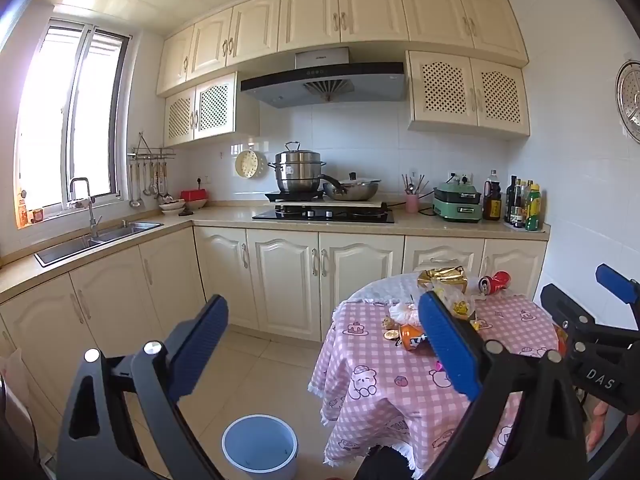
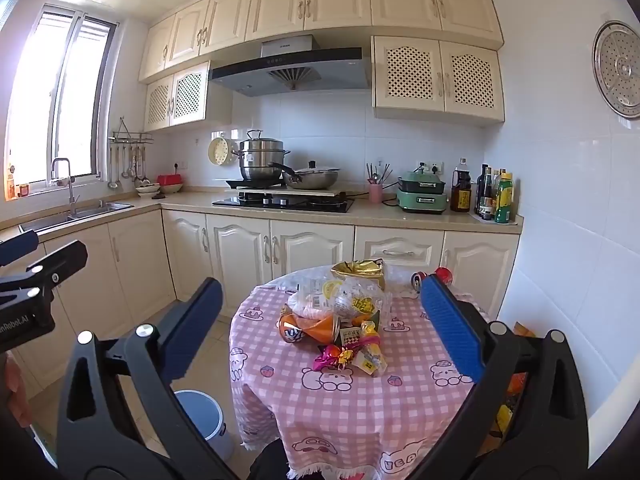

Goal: Collect trash

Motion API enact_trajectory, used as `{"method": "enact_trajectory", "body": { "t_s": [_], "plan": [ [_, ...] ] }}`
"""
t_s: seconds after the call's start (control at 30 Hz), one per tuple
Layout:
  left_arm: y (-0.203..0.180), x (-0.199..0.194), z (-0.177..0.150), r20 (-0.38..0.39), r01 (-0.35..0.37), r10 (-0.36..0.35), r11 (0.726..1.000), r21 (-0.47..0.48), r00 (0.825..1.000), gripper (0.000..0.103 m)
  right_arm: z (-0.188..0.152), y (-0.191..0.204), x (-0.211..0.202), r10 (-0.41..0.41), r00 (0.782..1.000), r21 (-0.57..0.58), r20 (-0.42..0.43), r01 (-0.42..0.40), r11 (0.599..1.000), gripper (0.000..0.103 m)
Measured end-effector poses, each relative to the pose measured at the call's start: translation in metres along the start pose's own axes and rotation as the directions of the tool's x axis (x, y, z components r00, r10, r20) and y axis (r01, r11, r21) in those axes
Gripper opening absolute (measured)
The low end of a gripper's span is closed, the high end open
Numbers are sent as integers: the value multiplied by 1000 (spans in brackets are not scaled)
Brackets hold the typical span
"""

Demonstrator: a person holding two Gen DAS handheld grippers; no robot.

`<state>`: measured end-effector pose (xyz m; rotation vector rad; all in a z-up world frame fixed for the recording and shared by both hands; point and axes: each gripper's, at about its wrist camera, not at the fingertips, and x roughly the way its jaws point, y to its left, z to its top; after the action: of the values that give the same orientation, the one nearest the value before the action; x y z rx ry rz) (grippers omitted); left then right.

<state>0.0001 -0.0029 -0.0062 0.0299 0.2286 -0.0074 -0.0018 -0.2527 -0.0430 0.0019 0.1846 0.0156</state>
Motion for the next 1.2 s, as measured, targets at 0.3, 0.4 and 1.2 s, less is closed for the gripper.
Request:
{"method": "enact_trajectory", "body": {
  "t_s": [0.3,0.4,1.2],
  "plan": [
    [0,2,-1,-3,1,-1,1000,-2,1000,94,0,0,0,-1,1000,-2,-1,1,1000,97],
    [2,3,-2,-3,0,0,1000,-2,1000,94,-5,-2,0,0,1000,-2,-3,0,1000,97],
    [-2,8,-16,-12,4,-4,1000,2,1000,94,-7,-1,6,3,1000,-3,-17,-3,1000,97]
  ]
}}
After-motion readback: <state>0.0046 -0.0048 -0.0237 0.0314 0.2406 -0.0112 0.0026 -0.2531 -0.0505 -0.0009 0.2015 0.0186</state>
